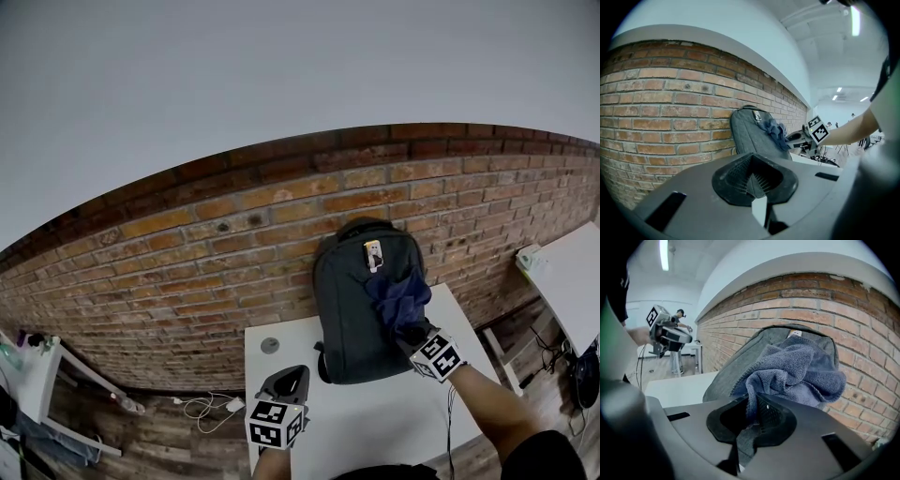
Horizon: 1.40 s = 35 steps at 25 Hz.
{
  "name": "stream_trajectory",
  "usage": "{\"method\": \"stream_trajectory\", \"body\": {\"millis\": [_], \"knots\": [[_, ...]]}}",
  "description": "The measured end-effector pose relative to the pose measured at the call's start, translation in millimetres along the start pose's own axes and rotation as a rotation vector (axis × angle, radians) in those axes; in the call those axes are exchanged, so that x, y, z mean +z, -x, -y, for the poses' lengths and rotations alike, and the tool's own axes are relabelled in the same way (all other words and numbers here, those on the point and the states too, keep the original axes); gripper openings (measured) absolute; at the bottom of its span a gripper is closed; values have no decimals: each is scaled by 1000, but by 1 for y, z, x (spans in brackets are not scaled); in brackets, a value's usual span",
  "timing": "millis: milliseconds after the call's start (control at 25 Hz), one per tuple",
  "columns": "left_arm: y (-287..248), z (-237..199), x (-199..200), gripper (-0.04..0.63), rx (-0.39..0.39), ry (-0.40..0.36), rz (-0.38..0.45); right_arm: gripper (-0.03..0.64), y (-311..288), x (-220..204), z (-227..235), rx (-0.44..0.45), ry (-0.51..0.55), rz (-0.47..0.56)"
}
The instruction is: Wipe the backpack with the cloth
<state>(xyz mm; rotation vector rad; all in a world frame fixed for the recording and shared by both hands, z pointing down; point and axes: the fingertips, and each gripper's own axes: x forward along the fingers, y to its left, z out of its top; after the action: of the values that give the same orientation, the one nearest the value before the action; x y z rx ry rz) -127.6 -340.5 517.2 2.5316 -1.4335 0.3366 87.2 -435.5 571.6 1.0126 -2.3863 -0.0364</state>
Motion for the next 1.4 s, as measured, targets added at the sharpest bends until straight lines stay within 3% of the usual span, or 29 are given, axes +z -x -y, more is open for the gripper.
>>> {"method": "stream_trajectory", "body": {"millis": [200,520,760,1080,1400], "knots": [[-2,3,-2,-12,-11,-1,-6,31,13,-18,-17,3,25,-11],[-7,10,-4,-12,-33,-10,-16,31,7,-101,-57,76,64,-221],[-6,9,-5,-12,-30,-9,-21,31,-4,-128,-79,105,46,-287],[-4,4,-6,-12,-19,-4,-19,31,-25,-91,-107,133,38,-227],[-3,-1,-10,-12,-13,4,-22,31,-22,-12,-91,14,-15,-15]]}}
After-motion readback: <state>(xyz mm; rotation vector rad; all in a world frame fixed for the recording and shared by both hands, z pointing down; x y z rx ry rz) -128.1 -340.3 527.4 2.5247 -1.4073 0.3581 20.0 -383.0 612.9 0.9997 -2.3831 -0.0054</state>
